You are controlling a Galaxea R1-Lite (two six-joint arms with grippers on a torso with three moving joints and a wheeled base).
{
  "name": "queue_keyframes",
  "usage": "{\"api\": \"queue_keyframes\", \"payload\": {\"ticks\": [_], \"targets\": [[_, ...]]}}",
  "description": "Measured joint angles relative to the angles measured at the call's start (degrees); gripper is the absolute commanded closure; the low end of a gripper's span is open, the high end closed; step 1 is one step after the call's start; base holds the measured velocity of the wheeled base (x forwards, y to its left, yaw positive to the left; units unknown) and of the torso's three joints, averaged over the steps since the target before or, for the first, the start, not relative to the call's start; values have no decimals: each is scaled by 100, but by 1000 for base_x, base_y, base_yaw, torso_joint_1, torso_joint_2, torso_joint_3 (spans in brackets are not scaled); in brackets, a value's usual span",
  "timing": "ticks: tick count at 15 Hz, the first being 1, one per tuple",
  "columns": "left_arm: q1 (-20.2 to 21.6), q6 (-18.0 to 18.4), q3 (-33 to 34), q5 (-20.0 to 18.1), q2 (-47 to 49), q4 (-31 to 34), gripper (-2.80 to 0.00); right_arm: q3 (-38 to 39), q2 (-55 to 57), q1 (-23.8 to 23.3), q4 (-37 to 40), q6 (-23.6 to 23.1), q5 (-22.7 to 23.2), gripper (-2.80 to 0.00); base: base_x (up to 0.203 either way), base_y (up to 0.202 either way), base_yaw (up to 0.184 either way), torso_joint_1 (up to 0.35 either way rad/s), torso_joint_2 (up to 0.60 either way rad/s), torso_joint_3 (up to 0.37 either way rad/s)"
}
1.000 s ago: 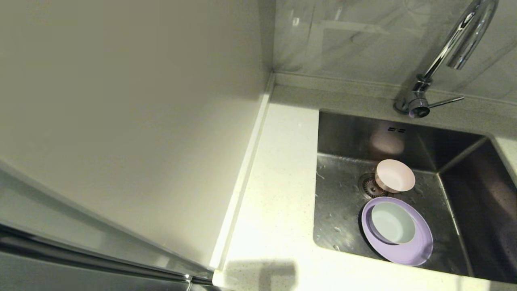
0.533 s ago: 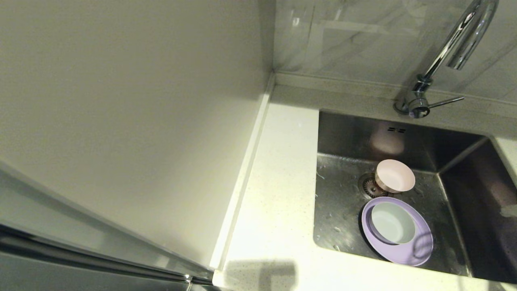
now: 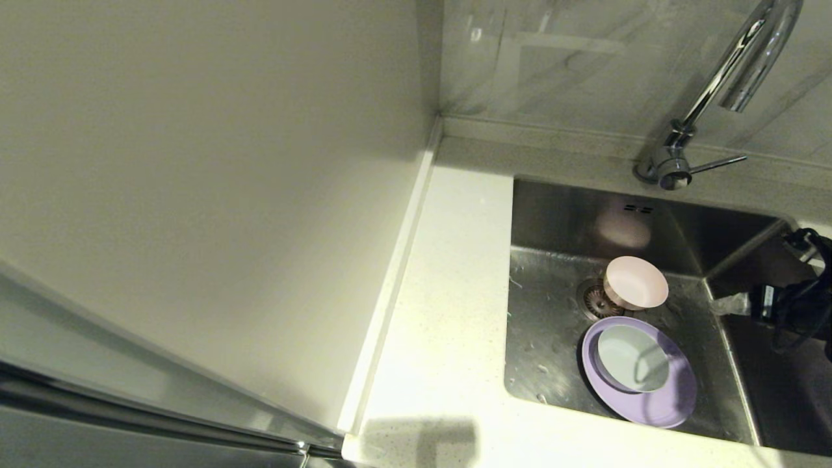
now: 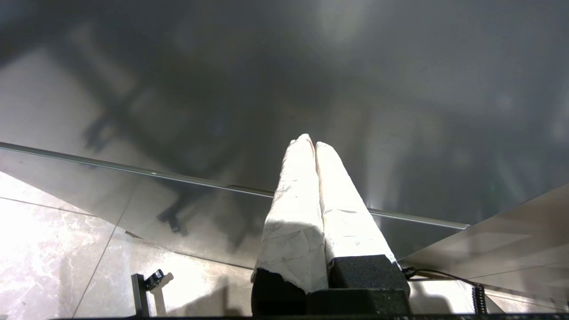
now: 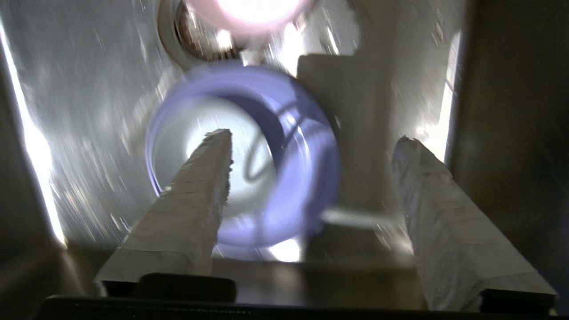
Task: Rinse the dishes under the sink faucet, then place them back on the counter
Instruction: Place the bowl on the table
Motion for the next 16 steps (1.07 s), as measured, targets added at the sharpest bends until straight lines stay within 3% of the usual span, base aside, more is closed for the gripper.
{"api": "queue_keyframes", "payload": {"ticks": [4,9,16], "targets": [[0,0,0,0,0,2,0,-902,897,156,-66,880,-385,-280,0,0,0,0,0,0],[0,2,0,0,0,1,0,-1356,1850,126,-1003,949,-552,-280,0,0,0,0,0,0],[0,2,0,0,0,2,0,-1841,2486,304,-1022,939,-485,-280,0,0,0,0,0,0]]}}
